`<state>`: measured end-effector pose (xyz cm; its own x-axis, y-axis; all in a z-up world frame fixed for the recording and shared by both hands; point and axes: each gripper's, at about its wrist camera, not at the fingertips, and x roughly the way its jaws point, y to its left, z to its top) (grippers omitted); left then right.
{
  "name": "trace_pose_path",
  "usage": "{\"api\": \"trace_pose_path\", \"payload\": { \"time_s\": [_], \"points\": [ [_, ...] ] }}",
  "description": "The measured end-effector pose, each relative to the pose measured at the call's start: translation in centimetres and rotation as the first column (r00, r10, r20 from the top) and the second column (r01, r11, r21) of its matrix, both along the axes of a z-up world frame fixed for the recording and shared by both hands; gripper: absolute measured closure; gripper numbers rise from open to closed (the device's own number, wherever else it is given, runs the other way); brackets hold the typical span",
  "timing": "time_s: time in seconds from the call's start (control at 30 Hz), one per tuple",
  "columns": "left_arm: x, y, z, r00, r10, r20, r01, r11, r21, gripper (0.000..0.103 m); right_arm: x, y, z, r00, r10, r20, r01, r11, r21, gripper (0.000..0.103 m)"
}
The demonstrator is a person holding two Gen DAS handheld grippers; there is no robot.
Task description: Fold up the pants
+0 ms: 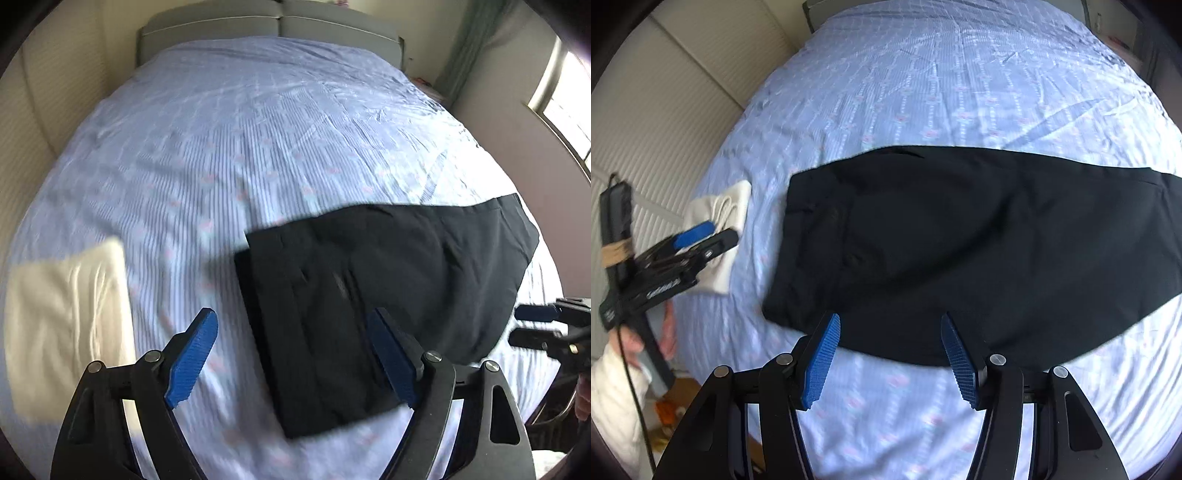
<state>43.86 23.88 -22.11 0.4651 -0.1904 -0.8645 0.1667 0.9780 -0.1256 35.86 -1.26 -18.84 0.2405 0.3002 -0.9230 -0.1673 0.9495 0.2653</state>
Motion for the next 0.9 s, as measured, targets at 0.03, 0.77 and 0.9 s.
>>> {"api": "trace_pose_path", "payload": {
  "time_s": [0.03, 0.77, 0.9],
  "points": [
    [1.2, 0.4, -0.4, 1.000, -0.011, -0.007, 0.011, 1.000, -0.009, 0.018, 0.8, 0.8, -0.4, 1.000, -0.010, -0.007, 0.010, 1.000, 0.000, 0.044],
    [10.9, 3.6, -7.5, 0.979, -0.147, -0.144, 0.060, 0.873, -0.484, 0.033, 6.2, 4.8, -6.2, 0.985, -0.070, -0.156, 0.074, 0.997, 0.019, 0.044],
    [9.9, 3.7, -9.4, 0.959, -0.190, -0.211, 0.048, 0.841, -0.539, 0.033, 6.2, 5.6, -6.0, 0.986, -0.046, -0.162, 0.053, 0.998, 0.040, 0.044]
  ]
}}
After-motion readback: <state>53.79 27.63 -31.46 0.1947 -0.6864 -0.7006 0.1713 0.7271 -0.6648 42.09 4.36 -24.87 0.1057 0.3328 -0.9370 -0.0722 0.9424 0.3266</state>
